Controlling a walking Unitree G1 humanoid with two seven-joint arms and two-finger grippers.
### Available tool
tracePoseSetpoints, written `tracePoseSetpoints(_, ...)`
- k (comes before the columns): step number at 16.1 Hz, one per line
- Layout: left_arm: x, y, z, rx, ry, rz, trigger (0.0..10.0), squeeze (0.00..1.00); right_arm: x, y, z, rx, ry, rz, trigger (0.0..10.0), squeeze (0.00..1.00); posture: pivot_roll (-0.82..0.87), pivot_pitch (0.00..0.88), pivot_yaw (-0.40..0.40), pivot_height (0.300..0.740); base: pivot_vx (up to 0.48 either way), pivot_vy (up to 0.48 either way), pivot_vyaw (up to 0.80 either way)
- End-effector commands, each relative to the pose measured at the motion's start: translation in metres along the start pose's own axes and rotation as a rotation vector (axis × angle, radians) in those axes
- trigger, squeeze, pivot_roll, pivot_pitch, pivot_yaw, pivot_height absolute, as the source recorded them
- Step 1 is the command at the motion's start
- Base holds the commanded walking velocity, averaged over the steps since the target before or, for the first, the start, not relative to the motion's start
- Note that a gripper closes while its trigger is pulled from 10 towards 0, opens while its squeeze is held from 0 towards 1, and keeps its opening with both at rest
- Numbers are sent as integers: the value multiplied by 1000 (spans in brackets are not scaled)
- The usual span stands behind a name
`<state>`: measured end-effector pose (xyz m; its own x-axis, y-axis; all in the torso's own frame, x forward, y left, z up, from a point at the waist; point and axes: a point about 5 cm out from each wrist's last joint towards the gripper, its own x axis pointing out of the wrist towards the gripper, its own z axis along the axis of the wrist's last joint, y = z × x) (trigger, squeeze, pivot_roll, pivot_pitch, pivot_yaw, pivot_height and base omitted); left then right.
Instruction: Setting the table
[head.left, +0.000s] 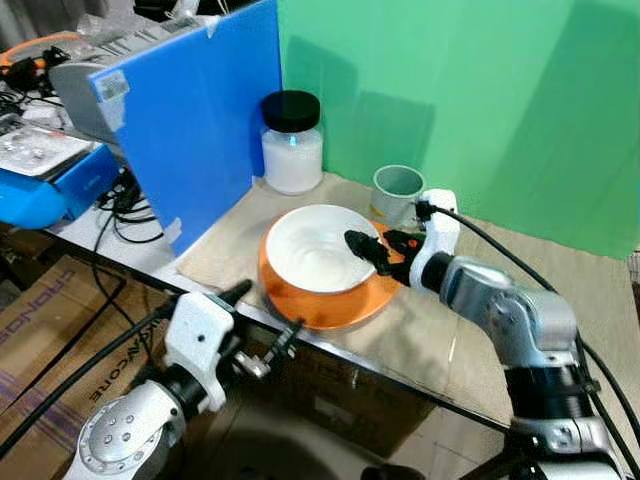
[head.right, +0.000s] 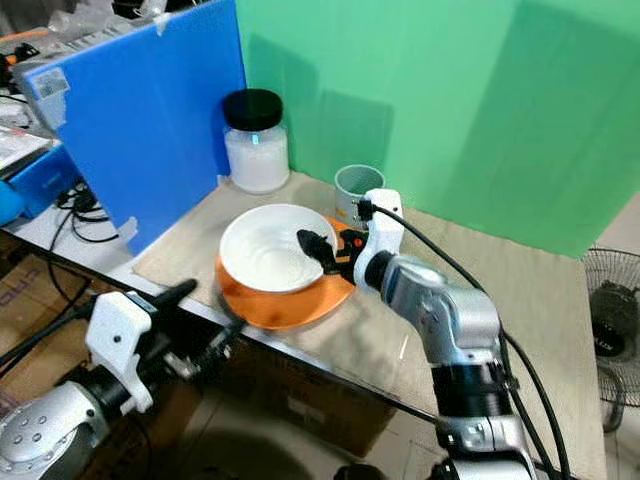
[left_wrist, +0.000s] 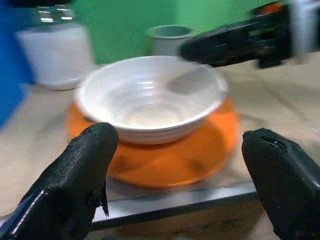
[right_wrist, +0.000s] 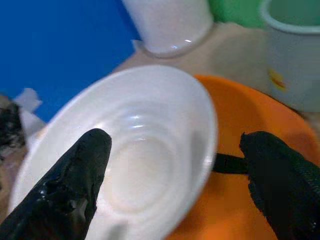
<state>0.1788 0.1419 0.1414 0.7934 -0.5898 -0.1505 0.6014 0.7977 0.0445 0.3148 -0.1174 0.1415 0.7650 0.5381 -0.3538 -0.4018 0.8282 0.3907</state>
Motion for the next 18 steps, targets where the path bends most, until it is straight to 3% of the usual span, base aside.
tracePoseSetpoints(1,0,-4,4,0,-5,-54,10000,0,1,0,7,7,14,-22,10000,0,-62,43,10,740,0,0,0)
tracePoseSetpoints(5,2,-4,4,1,12,-83,10000,0,3,7,1,123,157,39,10000,0,-71,41,14,740,0,0,0)
tracePoseSetpoints(6,3,-3,4,4,16,-84,10000,0,3,7,-3,141,201,31,0,0,-73,40,13,740,0,0,0)
tracePoseSetpoints(18,3,0,3,16,35,-80,10000,0,4,9,-9,226,298,19,0,0,-70,31,7,740,0,0,0)
